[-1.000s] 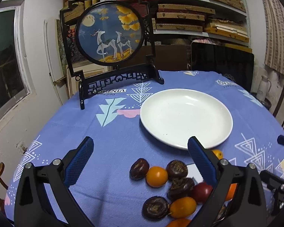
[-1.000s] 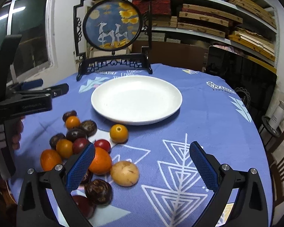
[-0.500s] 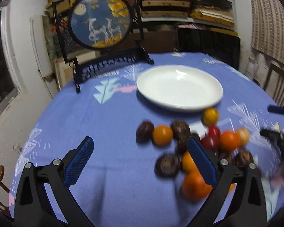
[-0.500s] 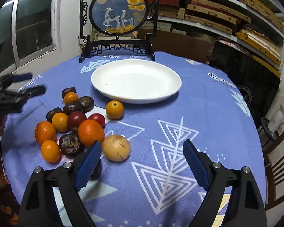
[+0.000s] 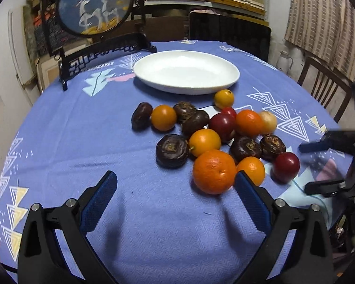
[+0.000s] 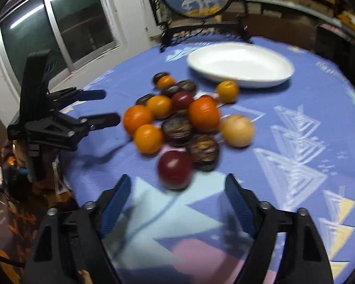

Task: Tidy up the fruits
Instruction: 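Grasp the large orange with the left tool while the right tool grasps a dark red plum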

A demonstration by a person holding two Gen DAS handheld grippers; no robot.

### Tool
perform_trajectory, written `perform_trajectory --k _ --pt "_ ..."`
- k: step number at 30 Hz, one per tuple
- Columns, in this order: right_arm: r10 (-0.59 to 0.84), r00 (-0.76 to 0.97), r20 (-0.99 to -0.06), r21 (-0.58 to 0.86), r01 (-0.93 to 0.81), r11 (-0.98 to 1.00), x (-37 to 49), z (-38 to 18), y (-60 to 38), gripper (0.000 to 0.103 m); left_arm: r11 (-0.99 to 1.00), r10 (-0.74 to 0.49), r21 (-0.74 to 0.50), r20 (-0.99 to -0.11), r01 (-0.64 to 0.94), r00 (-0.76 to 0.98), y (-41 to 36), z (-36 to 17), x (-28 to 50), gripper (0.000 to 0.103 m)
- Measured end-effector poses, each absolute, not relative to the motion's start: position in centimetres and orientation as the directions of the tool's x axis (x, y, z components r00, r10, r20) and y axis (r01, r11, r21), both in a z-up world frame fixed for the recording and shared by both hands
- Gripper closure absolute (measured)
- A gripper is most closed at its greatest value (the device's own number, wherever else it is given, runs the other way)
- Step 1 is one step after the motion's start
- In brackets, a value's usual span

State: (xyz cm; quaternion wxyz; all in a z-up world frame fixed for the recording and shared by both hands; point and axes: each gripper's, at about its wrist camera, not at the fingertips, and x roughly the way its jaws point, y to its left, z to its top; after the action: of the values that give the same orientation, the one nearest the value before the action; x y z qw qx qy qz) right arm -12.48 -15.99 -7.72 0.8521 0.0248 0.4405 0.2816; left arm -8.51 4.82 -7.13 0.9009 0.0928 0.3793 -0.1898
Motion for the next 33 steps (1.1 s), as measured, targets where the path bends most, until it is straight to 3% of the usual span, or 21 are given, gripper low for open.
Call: perform_trajectory --k 3,11,17,18,22,24,27,33 --pt "0.509 0.423 -0.75 0.318 -0.444 0.837 -11.5 -8.8 -14.8 0.065 0.91 -0.274 0.022 -0.718 0.415 0.639 5.0 -6.8 -8.7 0.005" --pt "0.476 0.467 -0.745 0.279 -0.43 0.858 -12.3 -8.3 -16.3 0.067 0.886 -0.342 -0.04 -0.728 0.461 0.595 3.0 -6.9 -8.4 0.005" --pt "0.469 0.496 -0.731 0.284 -0.404 0.87 -12.6 -8.3 -17.9 0.067 0.927 -0.324 -0.156 -0.792 0.342 0.517 1.7 -8.3 -5.0 0.006" --pt "0.471 0.498 -0.729 0.282 -0.408 0.868 -12.6 -8.3 -17.9 0.067 0.934 -0.314 -0.164 -0.803 0.319 0.507 1.5 -8.6 -4.5 0.008" --pt "0.479 0.498 -0.723 0.279 -0.424 0.862 -12.6 -8.2 -17.7 0.067 0.944 -0.307 -0.205 -0.831 0.257 0.464 1.9 -9.4 -3.6 0.037" --pt "0.482 0.499 -0.721 0.281 -0.425 0.86 -12.6 -8.3 -17.7 0.067 0.939 -0.325 -0.223 -0.829 0.264 0.456 2.3 -9.4 -3.7 0.039" --pt "0.48 0.505 -0.718 0.28 -0.421 0.863 -12.5 -8.3 -17.8 0.067 0.916 -0.376 -0.258 -0.822 0.308 0.427 2.2 -9.3 -4.4 0.058" --pt "0.469 0.524 -0.711 0.274 -0.408 0.871 -12.7 -8.0 -18.4 0.067 0.935 -0.307 -0.165 -0.818 0.312 0.486 1.9 -8.6 -5.2 0.058"
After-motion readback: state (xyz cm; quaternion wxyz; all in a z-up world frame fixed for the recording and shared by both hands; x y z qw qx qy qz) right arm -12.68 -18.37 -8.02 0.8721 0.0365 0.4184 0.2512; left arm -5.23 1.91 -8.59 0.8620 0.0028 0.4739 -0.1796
